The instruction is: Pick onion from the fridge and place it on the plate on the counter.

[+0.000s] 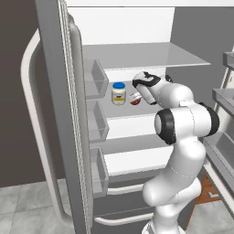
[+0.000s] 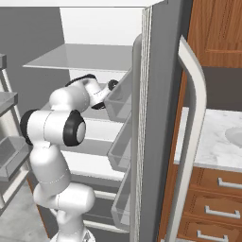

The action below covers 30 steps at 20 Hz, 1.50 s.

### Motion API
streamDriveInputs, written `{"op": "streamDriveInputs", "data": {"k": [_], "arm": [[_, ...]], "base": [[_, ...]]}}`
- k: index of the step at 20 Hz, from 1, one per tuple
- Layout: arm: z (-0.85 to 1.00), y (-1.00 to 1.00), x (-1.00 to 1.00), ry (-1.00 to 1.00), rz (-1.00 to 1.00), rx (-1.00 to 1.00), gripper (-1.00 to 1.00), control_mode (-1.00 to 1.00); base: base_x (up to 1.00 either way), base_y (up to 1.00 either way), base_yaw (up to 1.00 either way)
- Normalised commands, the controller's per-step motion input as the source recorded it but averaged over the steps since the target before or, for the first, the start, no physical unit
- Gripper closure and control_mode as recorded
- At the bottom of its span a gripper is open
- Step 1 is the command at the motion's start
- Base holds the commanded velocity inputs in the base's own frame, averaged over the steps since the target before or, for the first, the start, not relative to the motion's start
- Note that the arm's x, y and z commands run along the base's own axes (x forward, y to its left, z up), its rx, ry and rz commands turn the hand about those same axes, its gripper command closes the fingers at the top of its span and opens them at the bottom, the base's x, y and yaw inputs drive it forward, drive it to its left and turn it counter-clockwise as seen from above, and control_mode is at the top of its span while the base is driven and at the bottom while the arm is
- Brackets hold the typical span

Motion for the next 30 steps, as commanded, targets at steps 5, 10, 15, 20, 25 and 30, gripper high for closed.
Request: {"op": "streamDriveInputs", "data": {"k": [5, 10, 15, 20, 25, 30], "arm": [[0.00, 0.00, 0.00, 0.00, 0.00, 0.00, 1.00, -1.00], [0.00, 0.00, 0.00, 0.00, -0.01, 0.00, 1.00, -1.00], [0.00, 0.00, -0.11, 0.00, -0.11, 0.00, 1.00, -1.00], [0.00, 0.00, -0.62, 0.00, -0.21, 0.00, 1.00, -1.00], [0.06, 0.00, -0.86, 0.00, -0.24, 0.00, 1.00, -1.00], [0.31, 0.00, -0.82, 0.01, -0.24, 0.00, 1.00, -1.00]], "base": [[0.00, 0.00, 0.00], [0.00, 0.00, 0.00], [0.00, 0.00, 0.00], [0.00, 0.00, 0.00], [0.00, 0.00, 0.00], [0.00, 0.00, 0.00]]}}
